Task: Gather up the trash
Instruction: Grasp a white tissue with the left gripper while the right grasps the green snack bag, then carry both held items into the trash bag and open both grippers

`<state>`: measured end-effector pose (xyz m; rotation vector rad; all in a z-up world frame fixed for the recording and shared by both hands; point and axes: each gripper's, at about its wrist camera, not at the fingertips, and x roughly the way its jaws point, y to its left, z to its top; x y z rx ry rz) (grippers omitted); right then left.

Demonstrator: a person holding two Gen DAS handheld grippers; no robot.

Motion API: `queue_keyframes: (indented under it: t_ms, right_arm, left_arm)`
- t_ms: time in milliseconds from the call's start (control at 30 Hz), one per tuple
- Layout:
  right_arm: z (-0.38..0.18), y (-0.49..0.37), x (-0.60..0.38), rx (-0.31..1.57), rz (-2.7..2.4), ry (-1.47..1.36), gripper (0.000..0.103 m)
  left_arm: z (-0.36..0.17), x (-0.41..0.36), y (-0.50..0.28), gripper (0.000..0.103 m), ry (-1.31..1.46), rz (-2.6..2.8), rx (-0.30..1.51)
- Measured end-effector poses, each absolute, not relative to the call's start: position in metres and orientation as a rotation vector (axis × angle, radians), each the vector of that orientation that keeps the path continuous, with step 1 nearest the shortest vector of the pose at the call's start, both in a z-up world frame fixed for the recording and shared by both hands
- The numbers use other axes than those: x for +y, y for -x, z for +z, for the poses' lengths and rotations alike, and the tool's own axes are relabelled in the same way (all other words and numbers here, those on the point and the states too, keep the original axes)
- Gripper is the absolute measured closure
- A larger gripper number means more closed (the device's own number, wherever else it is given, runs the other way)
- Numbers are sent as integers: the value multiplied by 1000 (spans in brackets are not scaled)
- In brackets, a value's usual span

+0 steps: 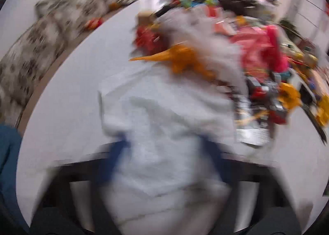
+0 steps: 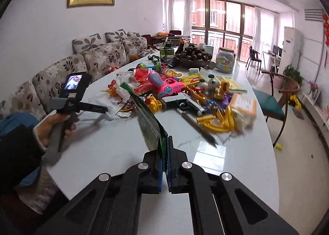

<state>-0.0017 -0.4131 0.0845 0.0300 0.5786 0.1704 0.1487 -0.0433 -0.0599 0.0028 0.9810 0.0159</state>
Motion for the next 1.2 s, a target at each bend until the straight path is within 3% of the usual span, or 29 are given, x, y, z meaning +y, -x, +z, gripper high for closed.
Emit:
queue_keyframes:
  t_ms: [33, 133, 300, 500, 600, 733, 1033, 1200]
  right_arm:
    - [85, 6, -412, 569, 163, -24, 100]
    - [87, 15, -410, 547, 165, -44, 100]
    - [95, 38, -399, 516, 234, -107, 100]
    - [104, 84, -364, 534, 399, -158, 100]
    - [93, 116, -347, 601, 490, -197, 100]
    - [61, 144, -328, 720, 522, -207, 100]
    - [-91, 122, -282, 1058, 455, -98, 100]
    - [-175, 90, -264, 1222, 444, -41, 100]
  left_arm:
    - [-58, -37, -142, 103, 56, -54, 1003]
    - [-37, -26, -99, 103, 55, -92, 901]
    - [33, -29, 55, 102, -130, -206, 572]
    - [50, -26, 193, 102, -229, -419, 461]
    - [26, -26, 230, 102, -253, -467, 499]
    - [-39, -14, 248, 102, -222, -530, 698]
    - [-207, -11, 201, 102, -301, -506, 1118]
    - [-273, -21, 172, 100, -343, -518, 1278]
